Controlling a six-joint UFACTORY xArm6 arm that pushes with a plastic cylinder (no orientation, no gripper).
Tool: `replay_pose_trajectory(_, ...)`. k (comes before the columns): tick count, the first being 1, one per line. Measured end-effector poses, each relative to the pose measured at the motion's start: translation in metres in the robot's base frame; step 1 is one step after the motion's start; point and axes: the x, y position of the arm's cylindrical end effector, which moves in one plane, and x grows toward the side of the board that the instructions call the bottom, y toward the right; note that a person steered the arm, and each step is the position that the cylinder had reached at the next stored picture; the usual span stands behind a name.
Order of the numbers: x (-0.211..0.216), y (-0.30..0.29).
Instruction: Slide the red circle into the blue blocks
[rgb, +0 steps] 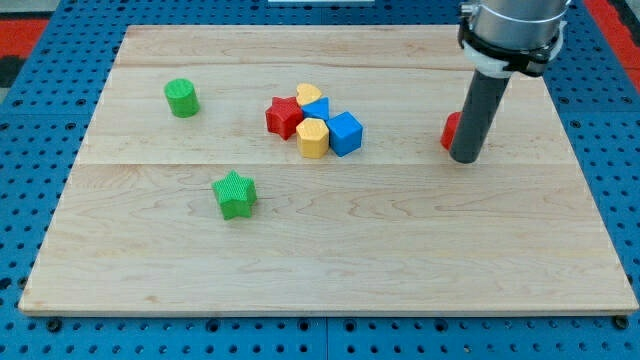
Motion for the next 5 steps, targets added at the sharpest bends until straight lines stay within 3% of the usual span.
replay_pose_trajectory(2, -0.038, -0.005)
replay_pose_trajectory(4, -0.060, 0.046)
replay_pose_trajectory(5, -0.079, -0.021)
